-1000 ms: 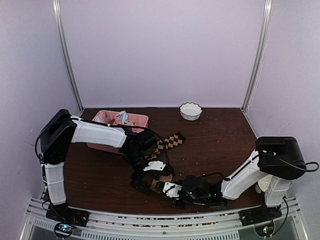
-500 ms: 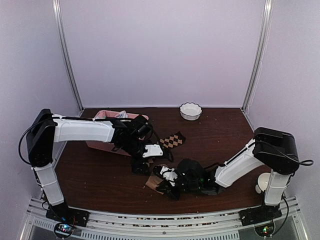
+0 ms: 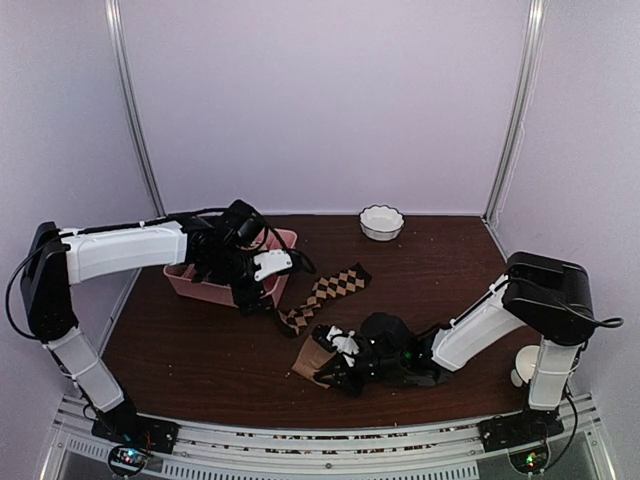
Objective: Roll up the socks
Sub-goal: Roll the sock at the center of the board.
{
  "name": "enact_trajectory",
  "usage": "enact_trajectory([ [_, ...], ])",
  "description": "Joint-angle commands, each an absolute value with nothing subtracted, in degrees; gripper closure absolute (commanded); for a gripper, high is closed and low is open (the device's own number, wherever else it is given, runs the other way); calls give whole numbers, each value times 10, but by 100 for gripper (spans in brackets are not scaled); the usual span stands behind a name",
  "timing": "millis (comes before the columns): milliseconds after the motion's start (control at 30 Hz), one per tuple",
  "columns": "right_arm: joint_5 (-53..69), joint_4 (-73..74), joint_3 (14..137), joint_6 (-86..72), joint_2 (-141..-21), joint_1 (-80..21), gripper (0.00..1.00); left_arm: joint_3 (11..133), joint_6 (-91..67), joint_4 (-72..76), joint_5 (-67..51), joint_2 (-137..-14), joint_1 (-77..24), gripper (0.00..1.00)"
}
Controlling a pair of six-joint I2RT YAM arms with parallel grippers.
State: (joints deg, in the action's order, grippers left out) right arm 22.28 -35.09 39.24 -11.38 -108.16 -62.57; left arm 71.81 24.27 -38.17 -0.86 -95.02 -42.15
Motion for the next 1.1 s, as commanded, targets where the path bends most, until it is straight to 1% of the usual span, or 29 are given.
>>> enact_trajectory([
  [0,229,-200,358,-142,-1106,-619,100,719,212,-375,-72,-973,-379,15],
  [67,243,-199,366,-153,-1106,-615,100,634,253,-284,-60,-917,-411,10],
  [133,258,-191,374,-162,-1108,-611,100,624,272,-281,-84,-922,-436,3],
  [167,265,-193,375,-167,-1110,-609,100,625,277,-290,-103,-934,-443,2],
  [233,271,-186,382,-180,-1119,-604,100,617,299,-290,-132,-947,-463,4],
  [333,283,-186,388,-214,-1134,-591,100,624,317,-293,-141,-963,-509,8],
  [433,296,-211,381,-253,-1143,-583,100,650,325,-302,-144,-993,-549,17],
  [533,303,-228,376,-270,-1142,-581,100,670,329,-299,-142,-1011,-561,19],
  [633,304,-232,371,-275,-1138,-580,100,672,310,-263,-49,-1021,-556,19],
  [700,305,-231,367,-274,-1140,-579,100,672,294,-248,-17,-1027,-534,19],
  [833,309,-239,354,-276,-1139,-578,100,653,294,-208,58,-1040,-504,22],
  [967,313,-245,342,-279,-1137,-578,100,625,317,-153,108,-1043,-483,25],
  [1067,319,-254,334,-283,-1138,-577,100,611,344,-120,129,-1040,-471,29],
])
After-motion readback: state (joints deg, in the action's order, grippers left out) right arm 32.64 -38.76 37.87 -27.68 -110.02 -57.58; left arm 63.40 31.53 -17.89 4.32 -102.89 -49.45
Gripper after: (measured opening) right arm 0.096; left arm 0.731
